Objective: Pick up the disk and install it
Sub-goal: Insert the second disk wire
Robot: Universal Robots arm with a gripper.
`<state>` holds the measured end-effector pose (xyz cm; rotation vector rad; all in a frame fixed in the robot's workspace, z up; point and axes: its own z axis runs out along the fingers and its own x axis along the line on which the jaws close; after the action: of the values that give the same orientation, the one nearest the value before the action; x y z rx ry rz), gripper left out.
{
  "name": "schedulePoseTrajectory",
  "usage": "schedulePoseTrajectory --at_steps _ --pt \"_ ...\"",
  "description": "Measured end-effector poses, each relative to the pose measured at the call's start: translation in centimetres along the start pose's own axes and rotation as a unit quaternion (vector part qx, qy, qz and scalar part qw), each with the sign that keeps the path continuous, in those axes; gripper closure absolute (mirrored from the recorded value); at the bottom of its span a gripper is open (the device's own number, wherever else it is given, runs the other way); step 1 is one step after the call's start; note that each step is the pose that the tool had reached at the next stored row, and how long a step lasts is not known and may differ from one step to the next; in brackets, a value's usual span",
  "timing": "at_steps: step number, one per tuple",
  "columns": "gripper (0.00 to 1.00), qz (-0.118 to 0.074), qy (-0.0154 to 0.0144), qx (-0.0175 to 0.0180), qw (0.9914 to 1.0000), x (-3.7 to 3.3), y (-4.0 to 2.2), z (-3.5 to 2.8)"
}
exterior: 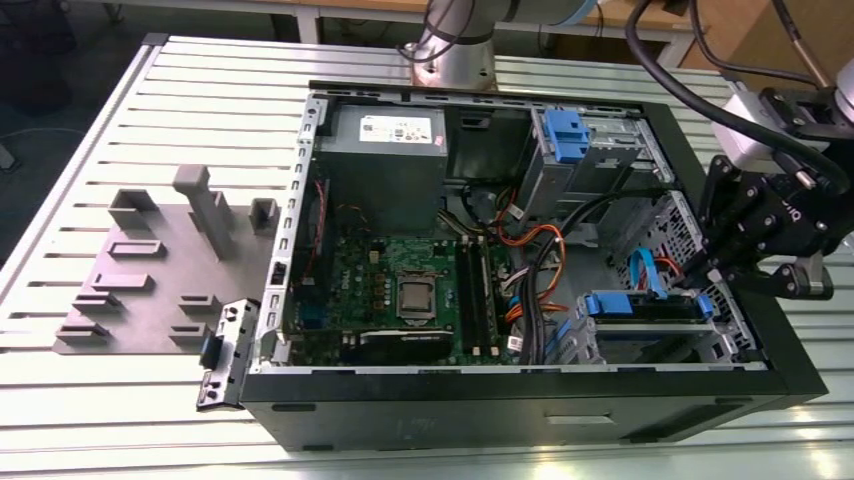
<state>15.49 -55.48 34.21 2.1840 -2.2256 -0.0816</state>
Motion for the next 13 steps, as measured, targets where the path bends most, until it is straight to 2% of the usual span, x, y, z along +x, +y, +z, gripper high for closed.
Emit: schedulePoseTrajectory --at_steps 13 --pt "0.84 0.000 0.0000 0.0001 1.00000 1.12 0.03 -0.02"
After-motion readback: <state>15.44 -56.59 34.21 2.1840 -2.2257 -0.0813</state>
